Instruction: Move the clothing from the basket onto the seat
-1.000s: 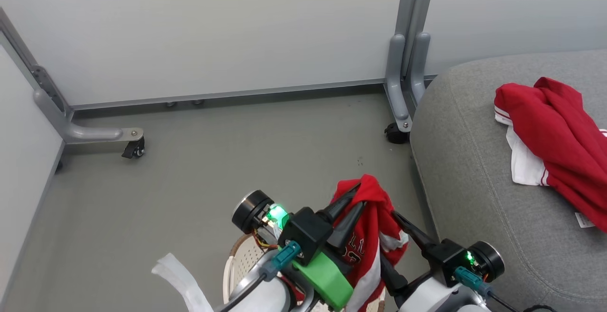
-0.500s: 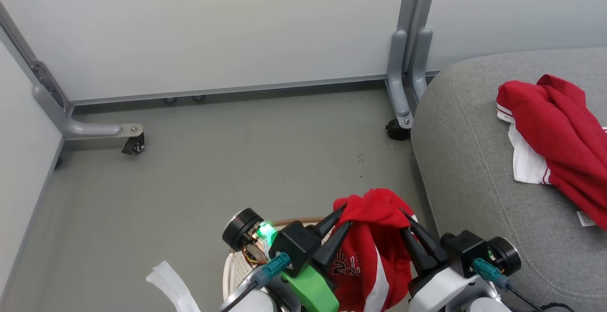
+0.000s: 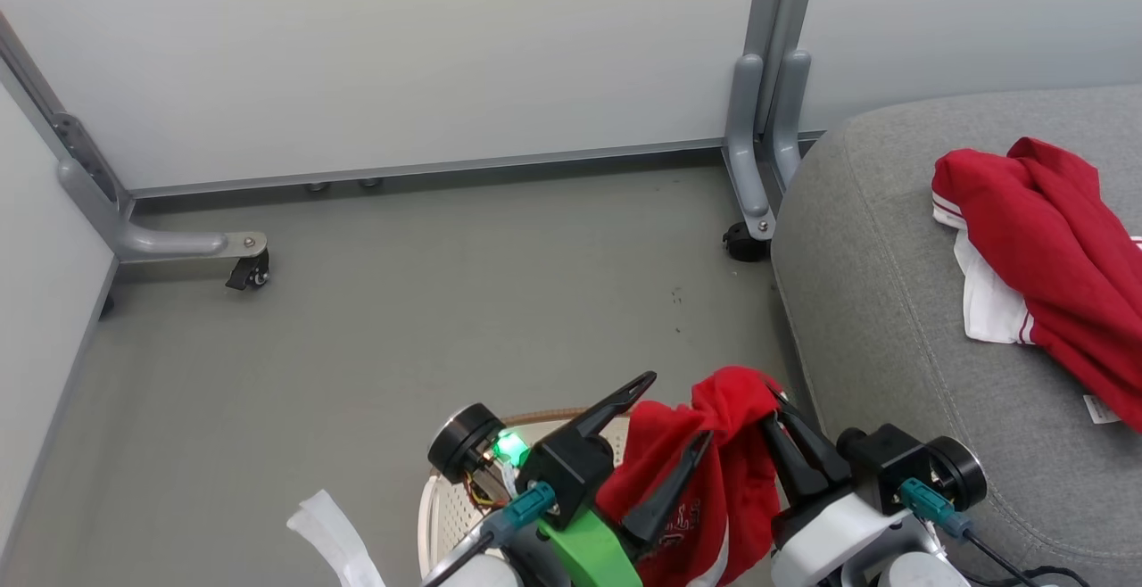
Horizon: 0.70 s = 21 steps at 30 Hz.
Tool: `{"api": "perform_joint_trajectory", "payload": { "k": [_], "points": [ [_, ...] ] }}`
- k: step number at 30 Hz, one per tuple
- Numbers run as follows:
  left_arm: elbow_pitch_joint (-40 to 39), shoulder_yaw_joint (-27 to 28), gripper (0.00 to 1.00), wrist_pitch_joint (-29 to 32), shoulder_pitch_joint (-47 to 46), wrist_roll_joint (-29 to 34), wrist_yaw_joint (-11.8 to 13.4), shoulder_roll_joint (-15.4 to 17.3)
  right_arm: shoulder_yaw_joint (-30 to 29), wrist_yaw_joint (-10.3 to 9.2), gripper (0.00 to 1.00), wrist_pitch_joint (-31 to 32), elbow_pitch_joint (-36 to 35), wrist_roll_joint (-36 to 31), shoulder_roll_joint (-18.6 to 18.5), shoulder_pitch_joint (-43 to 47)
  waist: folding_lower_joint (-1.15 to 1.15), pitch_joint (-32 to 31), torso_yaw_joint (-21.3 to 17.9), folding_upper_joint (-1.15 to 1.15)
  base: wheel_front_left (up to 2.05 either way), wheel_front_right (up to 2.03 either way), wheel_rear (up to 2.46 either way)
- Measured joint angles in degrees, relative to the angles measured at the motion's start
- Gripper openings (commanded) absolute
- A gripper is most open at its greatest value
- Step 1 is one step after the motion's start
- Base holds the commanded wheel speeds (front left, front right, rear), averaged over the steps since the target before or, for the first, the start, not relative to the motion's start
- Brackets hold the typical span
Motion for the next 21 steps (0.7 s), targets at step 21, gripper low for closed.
{"api": "perform_joint_trajectory", "payload": {
  "k": [21],
  "points": [
    [0.64, -0.71, 1.0, -0.05, -0.15, -0.7, 0.26, 0.46, -0.9, 0.0, 0.0, 0.0, -0.4, 0.44, 0.2, 0.25, 0.0, 0.57, -0.27, 0.0, 0.0, 0.0, 0.0]
  ]
}}
